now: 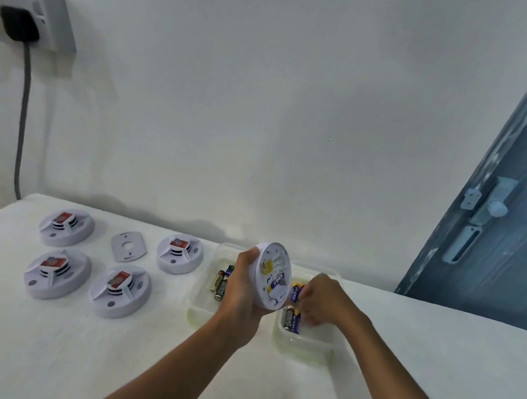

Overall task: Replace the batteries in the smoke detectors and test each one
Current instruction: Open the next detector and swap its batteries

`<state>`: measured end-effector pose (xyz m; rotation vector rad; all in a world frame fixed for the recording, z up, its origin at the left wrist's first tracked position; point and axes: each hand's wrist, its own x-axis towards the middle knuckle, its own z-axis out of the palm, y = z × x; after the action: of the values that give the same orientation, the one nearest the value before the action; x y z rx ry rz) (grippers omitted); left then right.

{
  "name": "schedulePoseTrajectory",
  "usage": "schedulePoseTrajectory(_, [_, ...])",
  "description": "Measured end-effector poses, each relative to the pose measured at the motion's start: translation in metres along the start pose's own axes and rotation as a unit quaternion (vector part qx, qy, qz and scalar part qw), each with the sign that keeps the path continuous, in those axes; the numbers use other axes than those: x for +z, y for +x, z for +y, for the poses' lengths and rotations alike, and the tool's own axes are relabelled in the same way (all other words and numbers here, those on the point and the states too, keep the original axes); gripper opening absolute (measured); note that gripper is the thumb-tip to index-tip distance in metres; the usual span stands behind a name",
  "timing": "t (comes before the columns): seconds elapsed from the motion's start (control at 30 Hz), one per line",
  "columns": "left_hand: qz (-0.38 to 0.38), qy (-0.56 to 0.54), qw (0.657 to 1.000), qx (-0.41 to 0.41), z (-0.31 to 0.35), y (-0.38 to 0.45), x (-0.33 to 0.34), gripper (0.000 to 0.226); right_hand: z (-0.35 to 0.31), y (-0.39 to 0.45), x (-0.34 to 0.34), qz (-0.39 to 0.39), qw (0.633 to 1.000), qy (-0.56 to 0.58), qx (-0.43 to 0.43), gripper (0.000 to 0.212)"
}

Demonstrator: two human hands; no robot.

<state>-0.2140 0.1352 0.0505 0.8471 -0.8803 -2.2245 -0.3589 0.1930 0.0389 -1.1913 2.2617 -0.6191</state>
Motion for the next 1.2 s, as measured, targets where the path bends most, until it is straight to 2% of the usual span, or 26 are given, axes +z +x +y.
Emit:
schedulePoseTrajectory(0.03, [-0.005,-0.009,1.0,-0.002,0.001,0.001,-0.001,0.048,-0.003,-0.003,-0.006,0.019,1.0,0.005,-0.025,0.01])
schedulePoseTrajectory(0.07, [-0.012,-0.018,1.0,-0.004,0.002,0.001,-0.002,0.047,-0.004,-0.005,-0.011,0.061,0.996,0.054,-0.032,0.013])
schedulePoseTrajectory(0.13, [-0.026,-0.043,0.999,-0.006,0.004,0.003,-0.001,0.048,-0.012,-0.016,-0.016,0.13,0.976,0.139,-0.107,0.012])
schedulePoseTrajectory(0.2, [-0.038,-0.073,0.997,-0.012,0.004,0.003,0.0,0.049,-0.024,-0.029,-0.014,0.145,0.955,0.201,-0.165,0.01])
schedulePoseTrajectory(0.4, [-0.054,-0.082,0.995,-0.026,0.006,0.006,0.003,0.053,-0.032,-0.039,0.005,0.191,0.939,0.206,-0.199,0.03])
schedulePoseTrajectory(0.77, [-0.025,-0.017,0.998,-0.049,0.008,0.011,0.006,0.057,-0.037,-0.041,0.011,0.147,0.963,0.158,-0.164,0.051])
schedulePoseTrajectory(0.97, [-0.045,-0.019,0.995,-0.087,0.013,0.014,0.007,0.053,-0.038,-0.047,0.014,0.166,0.951,0.159,-0.207,0.019])
schedulePoseTrajectory(1.1, [-0.042,-0.033,0.993,-0.109,0.012,0.018,0.005,0.052,-0.034,-0.048,0.019,0.181,0.941,0.154,-0.24,0.026])
schedulePoseTrajectory(1.2, [-0.056,-0.053,0.989,-0.127,0.015,0.015,0.004,0.051,-0.033,-0.05,0.022,0.177,0.937,0.161,-0.256,0.04])
